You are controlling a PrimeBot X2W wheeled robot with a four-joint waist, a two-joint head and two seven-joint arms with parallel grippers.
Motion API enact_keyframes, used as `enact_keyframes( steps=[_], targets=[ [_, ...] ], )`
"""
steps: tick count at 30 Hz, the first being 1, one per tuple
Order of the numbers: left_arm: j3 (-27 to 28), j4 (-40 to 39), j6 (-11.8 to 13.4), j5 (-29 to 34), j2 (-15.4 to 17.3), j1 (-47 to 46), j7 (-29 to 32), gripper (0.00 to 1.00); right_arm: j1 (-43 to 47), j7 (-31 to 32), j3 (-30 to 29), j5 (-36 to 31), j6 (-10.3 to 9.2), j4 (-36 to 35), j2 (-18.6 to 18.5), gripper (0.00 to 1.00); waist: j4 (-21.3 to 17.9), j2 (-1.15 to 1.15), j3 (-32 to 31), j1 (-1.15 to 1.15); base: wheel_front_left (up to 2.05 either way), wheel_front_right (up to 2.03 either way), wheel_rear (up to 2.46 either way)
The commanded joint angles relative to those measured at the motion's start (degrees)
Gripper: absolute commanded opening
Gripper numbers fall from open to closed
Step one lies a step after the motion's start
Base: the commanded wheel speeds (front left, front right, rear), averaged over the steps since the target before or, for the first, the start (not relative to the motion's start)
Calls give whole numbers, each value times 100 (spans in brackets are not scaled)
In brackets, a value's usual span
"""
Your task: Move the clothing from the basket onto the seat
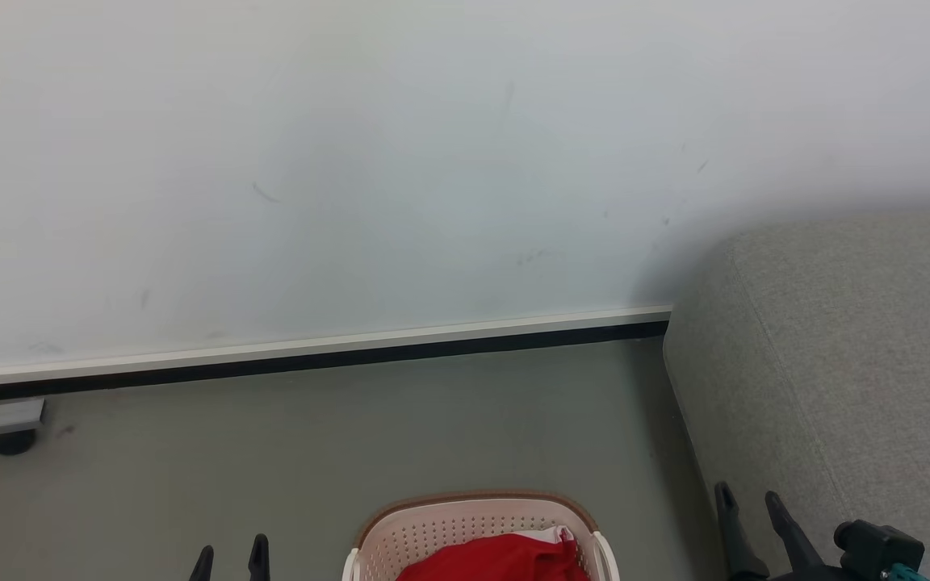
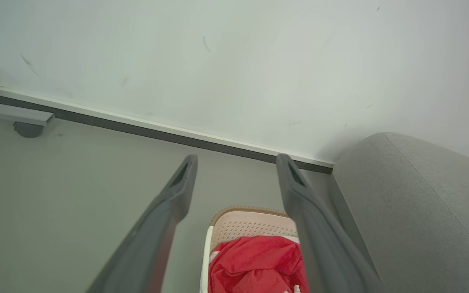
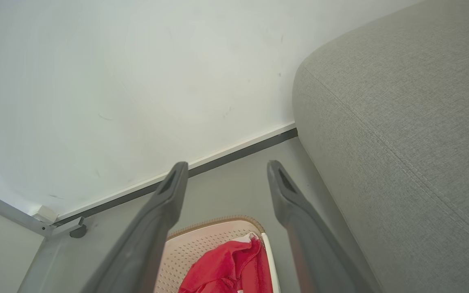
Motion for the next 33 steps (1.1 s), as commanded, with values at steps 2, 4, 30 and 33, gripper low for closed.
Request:
enact_keyframes(
  steps=[2,4,30,33],
  targets=[
    [38,-2,29,162,56,47,-70,100,26,-4,-11,-206,3,-45,23,100,-5,0,-10,0,0,0,0],
    [89,17,55,281,69,102,-107,100,36,-3,-15,-363,3,-53,45,100,-11,0,-24,0,0,0,0],
    [170,108,64,1142,8,232,-391,100,78,-67,-75,-1587,4,30,207,100,-30,0,-144,0,0,0,0],
    [151,85,78,1266,-1,274,-410,100,88,-49,-59,-1767,4,33,225,100,-26,0,-161,0,0,0,0]
  ],
)
